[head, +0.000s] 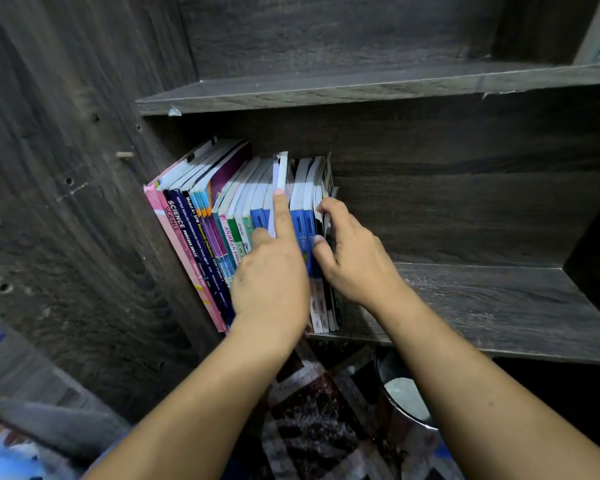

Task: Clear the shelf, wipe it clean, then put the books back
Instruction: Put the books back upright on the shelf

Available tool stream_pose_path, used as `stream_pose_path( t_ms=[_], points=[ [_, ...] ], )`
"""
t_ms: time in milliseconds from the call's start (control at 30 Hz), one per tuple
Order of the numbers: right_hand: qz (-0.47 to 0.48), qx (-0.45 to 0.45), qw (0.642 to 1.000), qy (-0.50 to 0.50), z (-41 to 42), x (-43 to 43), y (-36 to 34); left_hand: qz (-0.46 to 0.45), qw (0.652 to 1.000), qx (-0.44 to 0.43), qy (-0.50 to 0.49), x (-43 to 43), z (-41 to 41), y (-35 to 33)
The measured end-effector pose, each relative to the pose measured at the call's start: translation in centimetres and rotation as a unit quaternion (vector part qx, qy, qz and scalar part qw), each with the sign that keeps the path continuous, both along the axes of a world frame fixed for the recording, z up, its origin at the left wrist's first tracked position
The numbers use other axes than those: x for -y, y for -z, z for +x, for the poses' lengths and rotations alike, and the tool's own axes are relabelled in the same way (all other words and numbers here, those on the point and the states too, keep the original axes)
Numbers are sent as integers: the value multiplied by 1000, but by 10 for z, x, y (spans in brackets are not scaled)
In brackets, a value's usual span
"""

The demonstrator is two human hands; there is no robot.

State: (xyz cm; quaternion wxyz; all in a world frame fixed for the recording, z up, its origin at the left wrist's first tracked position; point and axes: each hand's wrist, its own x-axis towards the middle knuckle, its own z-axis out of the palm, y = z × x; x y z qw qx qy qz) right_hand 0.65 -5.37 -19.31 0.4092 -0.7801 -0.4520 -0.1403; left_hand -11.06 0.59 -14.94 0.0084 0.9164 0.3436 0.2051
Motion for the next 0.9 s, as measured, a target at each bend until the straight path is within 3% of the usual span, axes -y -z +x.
stream_pose_path(
  t_ms=[400,700,900],
  points=[
    [-4,-63,997,40,-2,0,1,3,998,-21,57,13,-78,-32],
    [-98,-15,995,17,-8,6,-8,50,991,-118,25,33,-90,-54],
    [-124,-5,991,57,-18,-4,-12,66,985,-160,7,45,-76,-36]
  ],
)
